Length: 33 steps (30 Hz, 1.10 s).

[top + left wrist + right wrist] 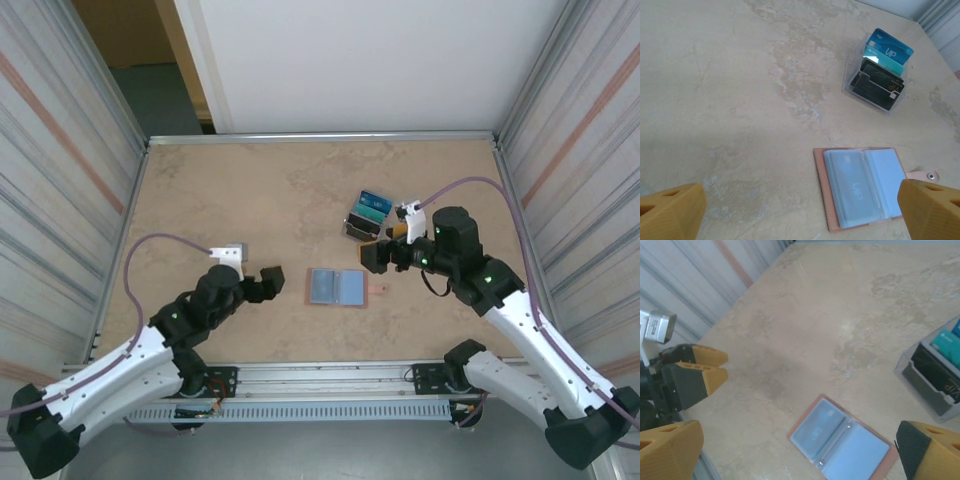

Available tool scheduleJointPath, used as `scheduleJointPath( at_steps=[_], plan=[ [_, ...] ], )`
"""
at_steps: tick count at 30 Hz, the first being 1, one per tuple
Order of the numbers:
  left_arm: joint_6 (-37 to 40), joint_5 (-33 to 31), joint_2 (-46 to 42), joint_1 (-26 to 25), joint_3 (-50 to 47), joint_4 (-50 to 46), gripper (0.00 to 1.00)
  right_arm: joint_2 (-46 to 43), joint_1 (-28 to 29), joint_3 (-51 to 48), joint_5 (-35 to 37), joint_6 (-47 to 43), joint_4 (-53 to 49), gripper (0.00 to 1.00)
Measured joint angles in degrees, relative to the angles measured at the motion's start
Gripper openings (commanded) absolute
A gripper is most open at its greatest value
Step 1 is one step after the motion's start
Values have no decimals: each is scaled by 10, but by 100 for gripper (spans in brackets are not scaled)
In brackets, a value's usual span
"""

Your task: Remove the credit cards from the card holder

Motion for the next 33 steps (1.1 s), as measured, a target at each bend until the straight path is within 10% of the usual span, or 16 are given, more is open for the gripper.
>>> scheduleJointPath(
  at_steps=[16, 33],
  plan=[
    [-49, -95, -291, 3, -76, -121, 99, 175, 219, -6, 252, 114, -56, 80],
    [-38, -112, -262, 7, -95, -136, 99, 483, 297, 184, 334, 178, -109, 58]
  ],
)
